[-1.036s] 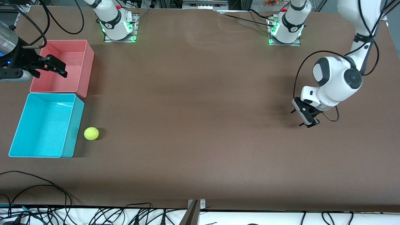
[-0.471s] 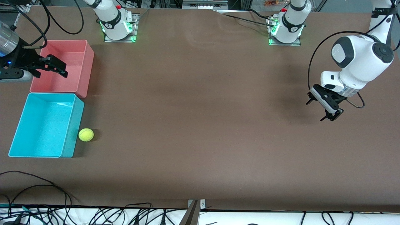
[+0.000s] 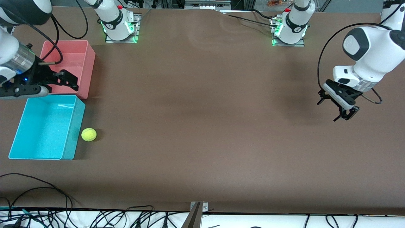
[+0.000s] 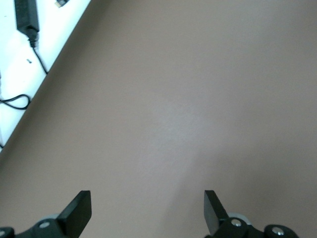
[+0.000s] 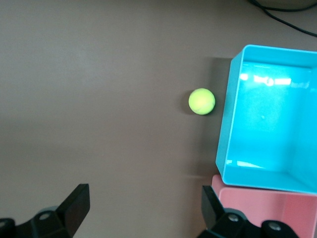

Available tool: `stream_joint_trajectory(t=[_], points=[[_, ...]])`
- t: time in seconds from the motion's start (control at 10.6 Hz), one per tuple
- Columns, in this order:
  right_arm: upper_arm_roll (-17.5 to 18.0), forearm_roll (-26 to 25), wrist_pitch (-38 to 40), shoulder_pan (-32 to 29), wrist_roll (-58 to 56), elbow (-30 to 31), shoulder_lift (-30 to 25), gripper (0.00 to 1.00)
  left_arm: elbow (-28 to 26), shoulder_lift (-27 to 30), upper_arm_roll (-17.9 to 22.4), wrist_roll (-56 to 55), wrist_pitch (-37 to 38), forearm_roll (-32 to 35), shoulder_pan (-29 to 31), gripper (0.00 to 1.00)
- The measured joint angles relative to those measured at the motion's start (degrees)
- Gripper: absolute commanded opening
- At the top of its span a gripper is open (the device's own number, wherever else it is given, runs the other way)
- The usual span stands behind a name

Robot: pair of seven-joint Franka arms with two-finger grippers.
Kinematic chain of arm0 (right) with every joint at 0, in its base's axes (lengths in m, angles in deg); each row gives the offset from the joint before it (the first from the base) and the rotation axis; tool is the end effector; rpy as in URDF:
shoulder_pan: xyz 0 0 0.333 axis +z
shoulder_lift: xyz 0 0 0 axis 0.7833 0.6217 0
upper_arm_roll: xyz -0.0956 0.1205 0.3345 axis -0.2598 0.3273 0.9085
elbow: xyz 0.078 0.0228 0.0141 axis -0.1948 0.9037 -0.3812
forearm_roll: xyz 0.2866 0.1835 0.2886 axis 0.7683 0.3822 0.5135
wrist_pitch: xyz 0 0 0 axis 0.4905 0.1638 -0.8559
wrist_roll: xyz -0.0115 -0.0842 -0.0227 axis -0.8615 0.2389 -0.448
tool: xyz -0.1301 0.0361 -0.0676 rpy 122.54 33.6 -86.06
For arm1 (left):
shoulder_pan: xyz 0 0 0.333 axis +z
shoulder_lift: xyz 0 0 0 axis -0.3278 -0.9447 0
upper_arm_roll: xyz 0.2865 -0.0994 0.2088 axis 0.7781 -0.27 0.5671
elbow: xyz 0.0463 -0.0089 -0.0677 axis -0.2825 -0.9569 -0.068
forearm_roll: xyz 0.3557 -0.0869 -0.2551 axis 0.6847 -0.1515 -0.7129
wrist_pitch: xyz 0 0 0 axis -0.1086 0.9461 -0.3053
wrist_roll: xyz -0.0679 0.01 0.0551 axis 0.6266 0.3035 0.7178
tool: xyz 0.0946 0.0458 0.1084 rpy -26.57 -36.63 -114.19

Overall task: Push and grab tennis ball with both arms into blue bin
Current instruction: 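Raise the left gripper away while the right gripper reaches the ball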

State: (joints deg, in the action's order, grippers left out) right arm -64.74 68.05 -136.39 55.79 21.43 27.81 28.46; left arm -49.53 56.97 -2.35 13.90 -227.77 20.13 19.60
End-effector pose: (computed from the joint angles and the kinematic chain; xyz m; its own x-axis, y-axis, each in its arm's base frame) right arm 0.6403 0.0602 0.5626 0.9956 0.0922 0.0189 0.0924 -0.9957 -0.0068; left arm 0.5959 0.0269 0.3778 0.4664 -0.8523 0.2366 -0.8312 -0.5138 -0.2125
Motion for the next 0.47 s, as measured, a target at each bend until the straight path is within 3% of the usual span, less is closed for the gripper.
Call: stream_joint_trajectory(t=[0.28, 0.47], points=[[0.0, 0.0, -4.7, 0.4, -0.8, 0.4, 3.8, 1.0, 0.7, 1.3, 2.5, -2.1, 1.6, 0.0, 0.0, 1.0], [0.0, 0.0, -7.4, 0.4, -1.7, 0.5, 6.4, 1.0, 3.1, 2.2, 3.1, -10.0, 9.0, -0.1, 0.0, 1.0]])
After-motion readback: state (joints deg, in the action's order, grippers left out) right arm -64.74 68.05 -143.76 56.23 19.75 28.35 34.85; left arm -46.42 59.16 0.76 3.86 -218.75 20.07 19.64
